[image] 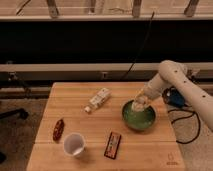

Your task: Place the white sponge in the ceramic bowl

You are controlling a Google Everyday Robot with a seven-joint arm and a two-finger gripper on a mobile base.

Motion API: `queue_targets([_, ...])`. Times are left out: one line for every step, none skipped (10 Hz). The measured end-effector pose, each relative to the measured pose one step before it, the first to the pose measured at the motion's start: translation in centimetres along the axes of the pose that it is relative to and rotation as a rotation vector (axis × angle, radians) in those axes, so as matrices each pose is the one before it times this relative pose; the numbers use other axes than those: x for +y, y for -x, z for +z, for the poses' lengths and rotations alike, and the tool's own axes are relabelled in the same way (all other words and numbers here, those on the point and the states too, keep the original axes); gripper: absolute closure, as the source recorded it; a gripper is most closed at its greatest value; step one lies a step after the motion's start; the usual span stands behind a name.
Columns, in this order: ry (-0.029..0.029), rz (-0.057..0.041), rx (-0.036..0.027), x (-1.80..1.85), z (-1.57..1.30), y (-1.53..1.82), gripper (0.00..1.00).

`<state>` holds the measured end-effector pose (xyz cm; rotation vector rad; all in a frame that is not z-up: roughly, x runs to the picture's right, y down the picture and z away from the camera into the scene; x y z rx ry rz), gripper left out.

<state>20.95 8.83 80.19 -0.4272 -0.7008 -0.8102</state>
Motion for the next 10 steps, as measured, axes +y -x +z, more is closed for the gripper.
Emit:
queue_targets([0.00137,-0.00241,-0.00998,0.474,0.051,0.332,0.20])
queue_targets([-0.00220,-0.00116,-0.00419,0.350,0.019,0.169,0.20])
queue_targets([-0.00379,-0.00350,-0.00523,0.407,-0.049,0.280,0.20])
queue_targets([-0.00349,-0.00144,0.00014,0.307,-0.217,0.136,0.20])
queue_targets([-0.00178,-0.00033,0.00128,0.231,-0.249,0.055,0.20])
queue_targets([-0.00935,0.00059,0.00811,0.139,-0.488,-0.085,0.20])
queue_targets([-0.00743,0.00054,0.01027,0.084,-0.470,-0.108,0.20])
queue_targets([-0.00836,0.00006,0.01278,-0.011,-0.575,-0.099,0.20])
queue_targets([-0.00463,0.00063,0.01145,-0.012,-0.707,-0.077,0.20])
queue_targets([0.00461,-0.00095,-0.00623,-0.390,-1.023,0.221,0.20])
